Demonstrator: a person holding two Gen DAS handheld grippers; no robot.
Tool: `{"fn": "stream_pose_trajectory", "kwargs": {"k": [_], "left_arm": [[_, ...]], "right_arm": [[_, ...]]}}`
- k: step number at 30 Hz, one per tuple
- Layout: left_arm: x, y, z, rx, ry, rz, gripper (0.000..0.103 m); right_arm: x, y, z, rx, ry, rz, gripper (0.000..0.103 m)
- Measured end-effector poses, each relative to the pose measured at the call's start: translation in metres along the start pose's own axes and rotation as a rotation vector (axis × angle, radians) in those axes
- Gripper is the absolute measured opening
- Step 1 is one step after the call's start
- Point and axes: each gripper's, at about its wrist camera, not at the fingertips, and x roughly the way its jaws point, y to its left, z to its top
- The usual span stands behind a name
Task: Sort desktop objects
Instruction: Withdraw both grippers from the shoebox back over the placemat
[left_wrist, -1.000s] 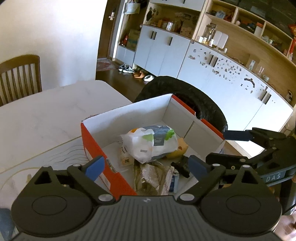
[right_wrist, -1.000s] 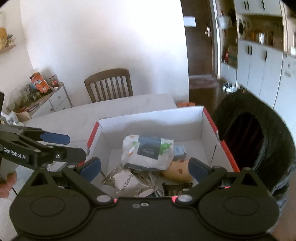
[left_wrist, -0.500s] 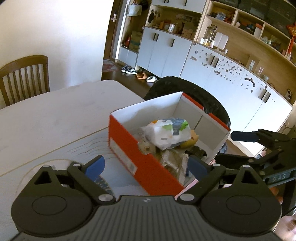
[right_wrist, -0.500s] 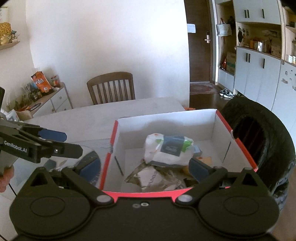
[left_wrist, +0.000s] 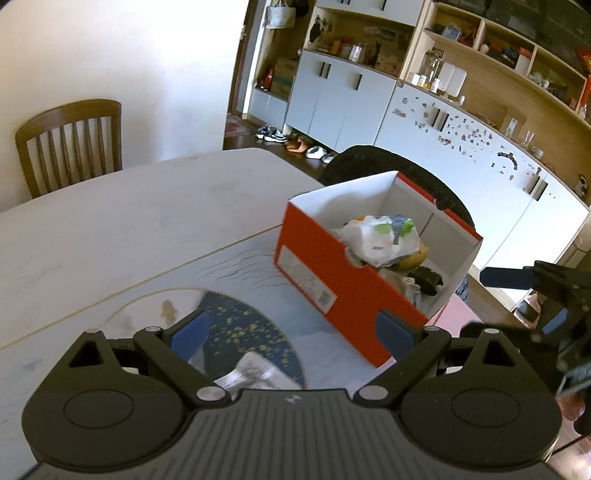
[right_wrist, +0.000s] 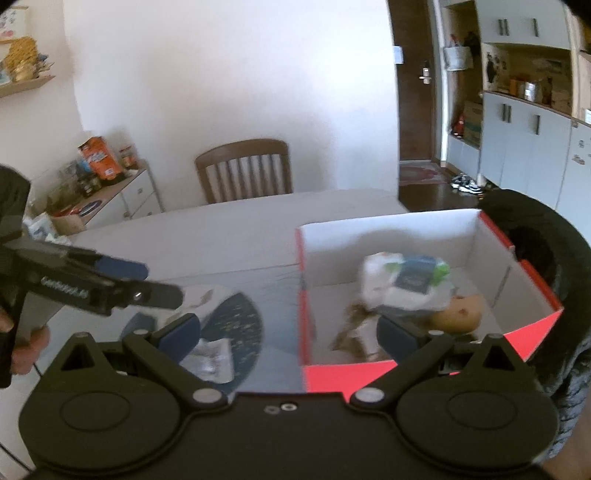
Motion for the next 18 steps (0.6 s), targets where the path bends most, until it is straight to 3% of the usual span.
{"fn": "stream_pose_trajectory", "kwargs": {"k": [5, 18], "left_arm": [[-0.009, 0.023, -0.01, -0.006, 0.011, 0.023, 0.097], [-0.006, 0.066, -0.033, -0.023, 0.033, 0.081, 0.097]], "right_arm": [[0.008, 0.03, -0.005, -0.017, 0.019, 0.014, 0.102], [0.041, 0.08, -0.03, 0.002, 0.075, -0.067, 0.102]]}}
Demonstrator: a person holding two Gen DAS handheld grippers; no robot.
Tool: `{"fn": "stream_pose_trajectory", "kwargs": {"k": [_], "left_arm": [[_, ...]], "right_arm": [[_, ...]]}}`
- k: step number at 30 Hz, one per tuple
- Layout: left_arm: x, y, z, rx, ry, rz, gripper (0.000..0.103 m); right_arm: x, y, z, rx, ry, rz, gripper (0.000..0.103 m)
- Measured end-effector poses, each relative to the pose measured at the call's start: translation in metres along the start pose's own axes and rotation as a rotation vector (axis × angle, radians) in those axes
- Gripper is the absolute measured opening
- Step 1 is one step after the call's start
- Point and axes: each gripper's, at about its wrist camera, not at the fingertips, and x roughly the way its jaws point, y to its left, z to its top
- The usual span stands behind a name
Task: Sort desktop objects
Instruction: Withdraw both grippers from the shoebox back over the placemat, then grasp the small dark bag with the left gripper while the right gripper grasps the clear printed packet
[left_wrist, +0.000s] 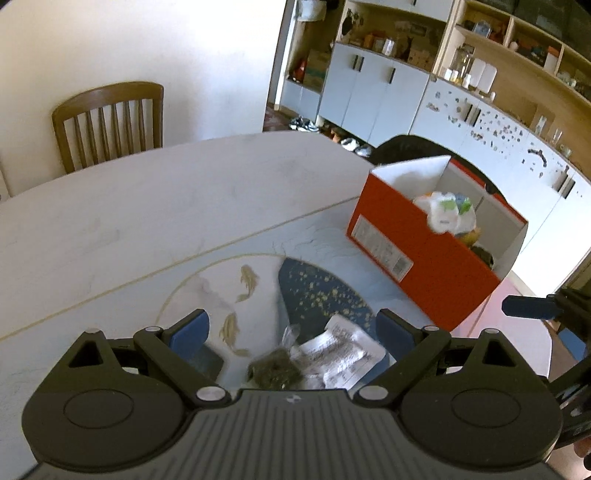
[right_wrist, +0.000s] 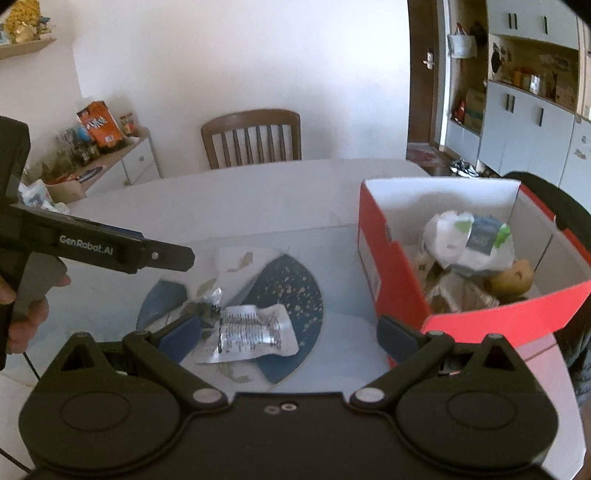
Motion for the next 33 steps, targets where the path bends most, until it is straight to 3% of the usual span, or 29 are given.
{"fn": "stream_pose_trajectory", "kwargs": {"k": [12, 24, 33], "left_arm": [[0.026, 0.028, -0.024, -0.017, 0.054, 0.037, 0.097], [0.047, 0.035, -0.032, -0.017, 0.098, -0.025, 0.097], [0.066, 0.039, -0.035, -0.089, 0.129, -0.075, 0.096]], "right_arm": [[0.027, 0.021, -0.008, 0.009, 0.016, -0.025, 0.102], [0.062, 0.034, -0.013, -0.017, 0.056, -0.007, 0.102], [0.092, 0.039, -0.018, -0.04, 0.096, 0.008, 0.102]]}}
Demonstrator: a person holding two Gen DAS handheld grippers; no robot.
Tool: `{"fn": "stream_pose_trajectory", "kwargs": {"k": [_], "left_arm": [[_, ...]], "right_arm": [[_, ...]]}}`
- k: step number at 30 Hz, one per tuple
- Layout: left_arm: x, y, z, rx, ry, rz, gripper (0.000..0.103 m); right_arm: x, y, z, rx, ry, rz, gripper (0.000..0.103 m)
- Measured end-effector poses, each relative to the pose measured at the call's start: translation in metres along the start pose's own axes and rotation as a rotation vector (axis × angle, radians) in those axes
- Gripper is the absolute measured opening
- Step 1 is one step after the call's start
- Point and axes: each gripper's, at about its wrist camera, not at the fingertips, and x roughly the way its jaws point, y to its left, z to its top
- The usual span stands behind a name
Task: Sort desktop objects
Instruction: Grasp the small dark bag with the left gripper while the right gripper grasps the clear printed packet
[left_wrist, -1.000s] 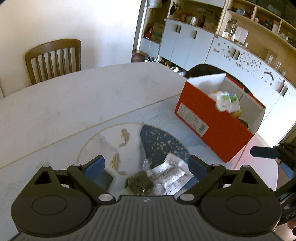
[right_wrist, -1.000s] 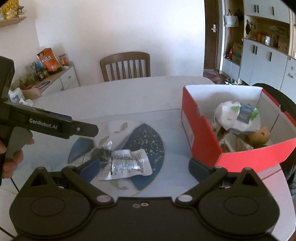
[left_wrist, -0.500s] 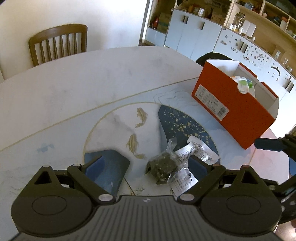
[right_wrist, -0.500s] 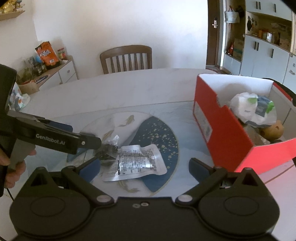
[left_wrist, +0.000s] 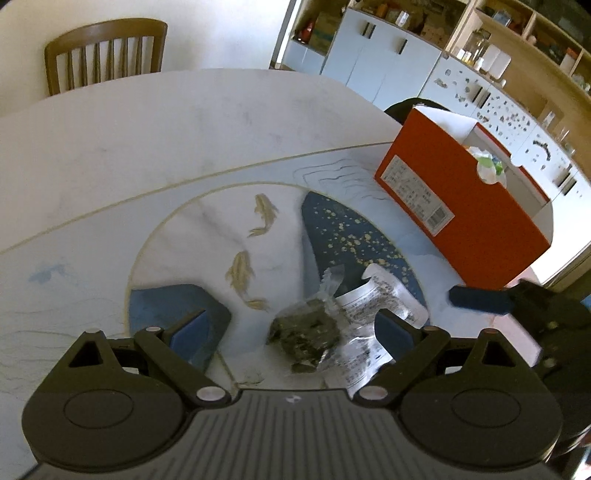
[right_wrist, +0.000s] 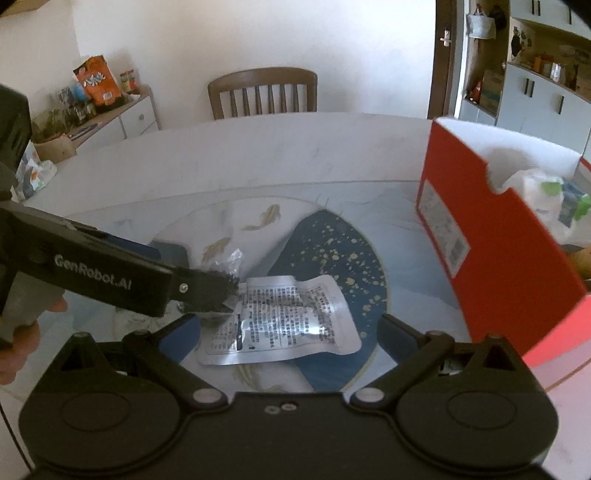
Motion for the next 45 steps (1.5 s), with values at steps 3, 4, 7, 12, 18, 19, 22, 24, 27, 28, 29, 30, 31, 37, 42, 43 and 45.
{"fn": "stream_pose_trajectory", "kwargs": {"k": [3, 4, 7, 12, 18, 19, 22, 24, 27, 28, 29, 30, 31, 37, 42, 43, 45], "left_arm": [[0.004, -0.004, 0.001, -0.002, 0.008, -0.017, 0.096], [0.006, -0.006, 0.001, -0.001, 0.013, -0.018, 0.096], [0.012, -0.007, 0.001, -0.017, 0.024, -0.016, 0.096], [0.016, -0.008, 0.0, -0.037, 0.028, -0.014, 0.095], [0.016, -0.011, 0.0, -0.036, 0.021, -0.021, 0.087], [0.016, -0.011, 0.0, -0.038, 0.019, -0.021, 0.084], [0.016, -0.009, 0.002, -0.056, 0.009, -0.015, 0.075], [0.017, -0.008, 0.003, -0.063, 0.006, -0.015, 0.074], [0.017, -0.009, 0.002, -0.054, 0.002, -0.015, 0.069], [0.017, -0.009, 0.002, -0.055, 0.0, -0.015, 0.068], [0.017, -0.009, 0.001, -0.057, -0.002, -0.014, 0.064], [0.017, -0.008, 0.002, -0.058, -0.004, -0.011, 0.061], [0.017, -0.008, 0.002, -0.058, -0.007, -0.004, 0.052], [0.016, 0.0, 0.005, -0.096, -0.019, 0.007, 0.039], [0.013, 0.007, 0.008, -0.115, -0.029, 0.017, 0.037], [0.012, 0.009, 0.008, -0.118, -0.031, 0.019, 0.037], [0.01, 0.011, 0.009, -0.121, -0.035, 0.023, 0.037]], "right_arm": [[0.007, 0.001, 0.0, -0.004, 0.008, 0.01, 0.102], [0.009, 0.002, 0.0, -0.006, 0.007, 0.013, 0.102], [0.016, 0.004, 0.001, -0.021, 0.003, 0.012, 0.102], [0.029, 0.003, 0.005, -0.034, 0.008, 0.008, 0.102], [0.039, 0.002, 0.003, -0.03, 0.02, -0.003, 0.102], [0.039, 0.003, 0.002, -0.033, 0.017, -0.004, 0.102], [0.039, 0.004, 0.001, -0.045, 0.013, -0.001, 0.102], [0.039, 0.004, 0.001, -0.042, 0.011, 0.0, 0.103], [0.038, 0.003, 0.001, -0.037, 0.009, -0.003, 0.101], [0.038, 0.002, 0.0, -0.033, 0.006, -0.007, 0.099], [0.037, 0.002, 0.0, -0.029, 0.004, -0.008, 0.098], [0.037, 0.001, 0.001, -0.026, 0.003, -0.009, 0.097], [0.037, 0.001, 0.001, -0.024, 0.002, -0.008, 0.097], [0.035, -0.002, 0.003, -0.011, -0.004, -0.004, 0.091], [0.031, -0.004, 0.005, -0.011, -0.014, -0.002, 0.08], [0.031, -0.004, 0.006, -0.014, -0.016, -0.003, 0.079], [0.03, -0.004, 0.005, -0.025, -0.02, -0.007, 0.079]]}}
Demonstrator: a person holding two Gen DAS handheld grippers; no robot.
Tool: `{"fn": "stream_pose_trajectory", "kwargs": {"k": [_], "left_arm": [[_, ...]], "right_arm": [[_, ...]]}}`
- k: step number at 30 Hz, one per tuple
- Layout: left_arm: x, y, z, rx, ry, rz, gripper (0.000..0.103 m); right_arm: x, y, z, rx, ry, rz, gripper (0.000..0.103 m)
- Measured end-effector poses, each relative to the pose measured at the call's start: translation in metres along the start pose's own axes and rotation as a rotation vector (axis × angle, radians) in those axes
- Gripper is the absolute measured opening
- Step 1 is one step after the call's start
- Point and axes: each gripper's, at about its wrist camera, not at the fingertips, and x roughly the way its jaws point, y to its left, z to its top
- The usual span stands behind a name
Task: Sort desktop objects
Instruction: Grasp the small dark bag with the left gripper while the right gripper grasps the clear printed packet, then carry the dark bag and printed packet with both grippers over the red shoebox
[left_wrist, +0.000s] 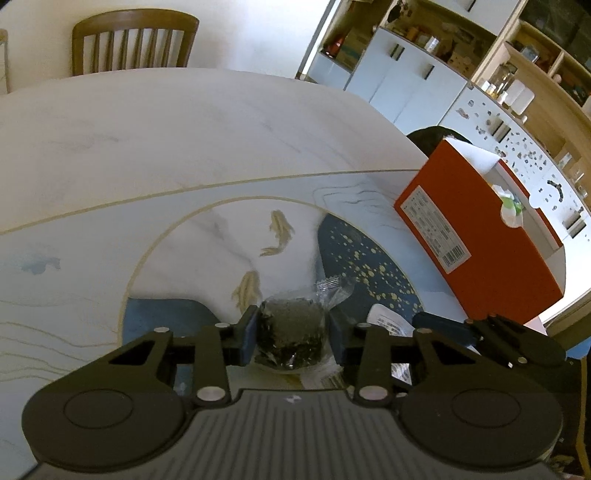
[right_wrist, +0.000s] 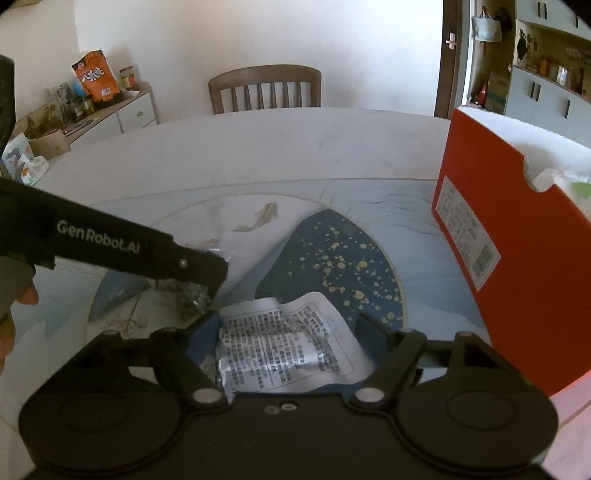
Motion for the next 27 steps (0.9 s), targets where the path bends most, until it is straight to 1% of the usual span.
{"fn": "stream_pose_trajectory", "kwargs": {"k": [6, 13, 21, 27], "left_arm": [[-0.004, 0.004, -0.001, -0.003, -0.001, 0.003, 0.037], [-0.007, 0.0, -0.002, 0.015, -0.003, -0.006, 0.037], [-0.015, -0.008, -0.004, 0.033, -0.008, -0.024, 0.037], [-0.023, -0.016, -0.005, 0.045, -0.008, -0.038, 0.037]], "right_arm": [[-0.009, -0.007, -0.004, -0.017, 0.004, 0.006, 0.076], [-0.021, -0.016, -0.007, -0.016, 0.003, -0.008, 0.075], [-0.045, -0.017, -0.008, -0.029, -0.04, -0.003, 0.075], [-0.067, -0.023, -0.003, -0.009, -0.055, -0.002, 0.075]]}}
